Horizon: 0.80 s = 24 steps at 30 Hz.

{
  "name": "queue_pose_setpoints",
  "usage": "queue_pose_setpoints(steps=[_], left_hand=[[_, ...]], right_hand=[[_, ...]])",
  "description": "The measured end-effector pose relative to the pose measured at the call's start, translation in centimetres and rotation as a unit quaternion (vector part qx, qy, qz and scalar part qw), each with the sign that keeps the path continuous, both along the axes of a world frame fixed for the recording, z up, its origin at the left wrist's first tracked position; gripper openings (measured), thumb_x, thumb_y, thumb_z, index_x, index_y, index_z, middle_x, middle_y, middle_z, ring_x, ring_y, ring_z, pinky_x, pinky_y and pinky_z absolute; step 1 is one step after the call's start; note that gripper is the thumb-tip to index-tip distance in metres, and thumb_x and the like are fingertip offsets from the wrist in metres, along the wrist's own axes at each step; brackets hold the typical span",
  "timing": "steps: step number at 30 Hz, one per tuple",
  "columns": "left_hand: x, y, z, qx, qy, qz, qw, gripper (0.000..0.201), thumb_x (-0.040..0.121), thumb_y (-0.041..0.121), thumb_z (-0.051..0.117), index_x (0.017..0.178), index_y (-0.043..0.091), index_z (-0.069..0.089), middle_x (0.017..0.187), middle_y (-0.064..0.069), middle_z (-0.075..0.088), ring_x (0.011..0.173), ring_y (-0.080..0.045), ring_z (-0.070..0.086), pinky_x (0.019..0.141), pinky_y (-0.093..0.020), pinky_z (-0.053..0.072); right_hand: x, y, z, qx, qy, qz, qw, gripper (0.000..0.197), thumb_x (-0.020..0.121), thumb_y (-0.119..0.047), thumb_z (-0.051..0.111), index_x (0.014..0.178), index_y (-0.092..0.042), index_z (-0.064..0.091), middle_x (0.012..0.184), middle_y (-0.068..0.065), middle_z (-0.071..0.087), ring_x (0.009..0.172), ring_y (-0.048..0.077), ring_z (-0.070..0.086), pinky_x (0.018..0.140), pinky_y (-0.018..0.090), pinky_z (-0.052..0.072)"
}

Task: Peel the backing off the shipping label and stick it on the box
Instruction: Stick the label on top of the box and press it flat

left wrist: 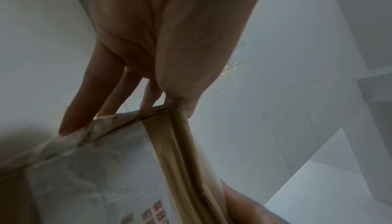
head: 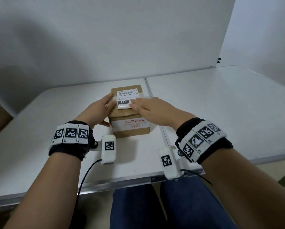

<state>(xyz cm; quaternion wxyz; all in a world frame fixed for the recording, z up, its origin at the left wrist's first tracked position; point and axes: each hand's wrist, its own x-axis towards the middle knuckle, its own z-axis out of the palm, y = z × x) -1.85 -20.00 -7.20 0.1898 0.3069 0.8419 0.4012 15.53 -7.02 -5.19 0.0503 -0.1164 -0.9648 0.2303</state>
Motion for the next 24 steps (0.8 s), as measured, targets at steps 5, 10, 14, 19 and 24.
queue_pose_setpoints(steps=[5, 10, 14, 19, 24], left_hand=[[0.2, 0.7, 0.0, 0.017, 0.028, 0.019, 0.999, 0.048, 0.098, 0.034, 0.042, 0.145, 0.028, 0.038, 0.142, -0.009, 0.044, 0.114, -0.03, 0.055, 0.068, -0.051, 0.061], [0.2, 0.8, 0.0, 0.058, 0.077, 0.005, 0.995, 0.041, 0.096, 0.047, 0.045, 0.135, 0.036, 0.049, 0.156, 0.008, 0.031, 0.127, -0.018, 0.048, 0.08, -0.048, 0.059], [0.8, 0.0, 0.1, 0.025, 0.043, -0.07, 0.996, 0.059, 0.084, 0.059, 0.057, 0.138, 0.039, 0.044, 0.133, 0.028, 0.046, 0.122, -0.008, 0.049, 0.101, -0.032, 0.044], [0.2, -0.1, -1.2, 0.014, 0.142, -0.082, 0.986, 0.081, 0.074, 0.034, 0.079, 0.144, 0.031, 0.037, 0.143, 0.025, 0.037, 0.128, -0.006, 0.045, 0.107, -0.023, 0.032], [-0.5, 0.0, -1.8, 0.02, 0.152, -0.075, 0.985, 0.083, 0.072, 0.032, 0.081, 0.144, 0.03, 0.04, 0.152, 0.016, 0.037, 0.131, -0.009, 0.046, 0.113, -0.031, 0.033]], right_hand=[[-0.7, 0.3, -1.0, 0.106, -0.022, 0.046, 0.993, 0.049, 0.105, -0.027, 0.033, 0.152, -0.014, 0.028, 0.162, 0.003, 0.021, 0.149, 0.017, 0.017, 0.119, 0.034, 0.015], [-2.0, 1.7, -1.2, 0.128, -0.043, 0.052, 0.989, 0.055, 0.103, -0.023, 0.037, 0.154, -0.016, 0.018, 0.164, 0.003, 0.01, 0.151, 0.017, 0.007, 0.122, 0.042, 0.009], [-2.3, 2.1, -1.5, 0.134, -0.038, 0.059, 0.989, 0.058, 0.101, -0.016, 0.039, 0.155, -0.016, 0.016, 0.164, 0.002, 0.009, 0.151, 0.017, 0.006, 0.122, 0.045, 0.01], [-2.3, 1.7, -2.0, 0.156, -0.039, 0.047, 0.986, 0.061, 0.101, -0.017, 0.04, 0.155, -0.016, 0.012, 0.164, 0.002, 0.006, 0.151, 0.018, 0.003, 0.122, 0.046, 0.01], [-1.5, 0.7, -1.5, 0.214, -0.043, 0.038, 0.975, 0.058, 0.1, -0.013, 0.038, 0.154, -0.015, 0.015, 0.164, 0.004, 0.012, 0.15, 0.019, 0.011, 0.12, 0.043, 0.016]])
